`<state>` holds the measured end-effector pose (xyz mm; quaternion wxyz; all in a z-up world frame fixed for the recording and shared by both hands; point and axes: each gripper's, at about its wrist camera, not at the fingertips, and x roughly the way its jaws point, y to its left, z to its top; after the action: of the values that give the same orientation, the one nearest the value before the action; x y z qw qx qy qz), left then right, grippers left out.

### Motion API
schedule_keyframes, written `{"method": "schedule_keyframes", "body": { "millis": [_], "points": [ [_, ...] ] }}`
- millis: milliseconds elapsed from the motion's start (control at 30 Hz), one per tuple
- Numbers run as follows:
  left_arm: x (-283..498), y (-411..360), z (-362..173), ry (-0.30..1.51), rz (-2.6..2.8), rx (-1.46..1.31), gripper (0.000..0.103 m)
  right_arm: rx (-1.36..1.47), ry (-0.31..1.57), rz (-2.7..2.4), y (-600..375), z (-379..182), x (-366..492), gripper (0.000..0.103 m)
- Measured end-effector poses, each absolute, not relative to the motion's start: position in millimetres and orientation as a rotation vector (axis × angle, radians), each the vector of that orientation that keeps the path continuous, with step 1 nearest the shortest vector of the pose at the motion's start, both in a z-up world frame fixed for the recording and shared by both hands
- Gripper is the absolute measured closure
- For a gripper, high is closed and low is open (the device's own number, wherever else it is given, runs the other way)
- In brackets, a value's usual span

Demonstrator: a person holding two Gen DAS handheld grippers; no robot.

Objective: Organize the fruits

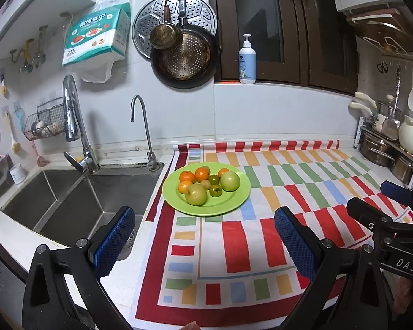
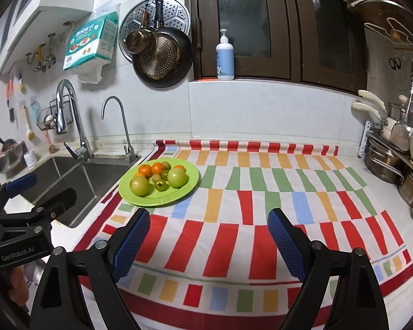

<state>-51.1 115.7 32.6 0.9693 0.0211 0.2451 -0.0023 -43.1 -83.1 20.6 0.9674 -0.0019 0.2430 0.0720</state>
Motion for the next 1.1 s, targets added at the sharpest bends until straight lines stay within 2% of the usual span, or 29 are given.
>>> {"method": "schedule_keyframes", "body": {
  "millis": [1100],
  "points": [
    [-85.9, 99.5, 35.8, 0.498, -0.024, 0.059, 0.0, 0.004, 0.468, 0.143, -103.2, 24.0, -84.0, 0.014]
  ]
}}
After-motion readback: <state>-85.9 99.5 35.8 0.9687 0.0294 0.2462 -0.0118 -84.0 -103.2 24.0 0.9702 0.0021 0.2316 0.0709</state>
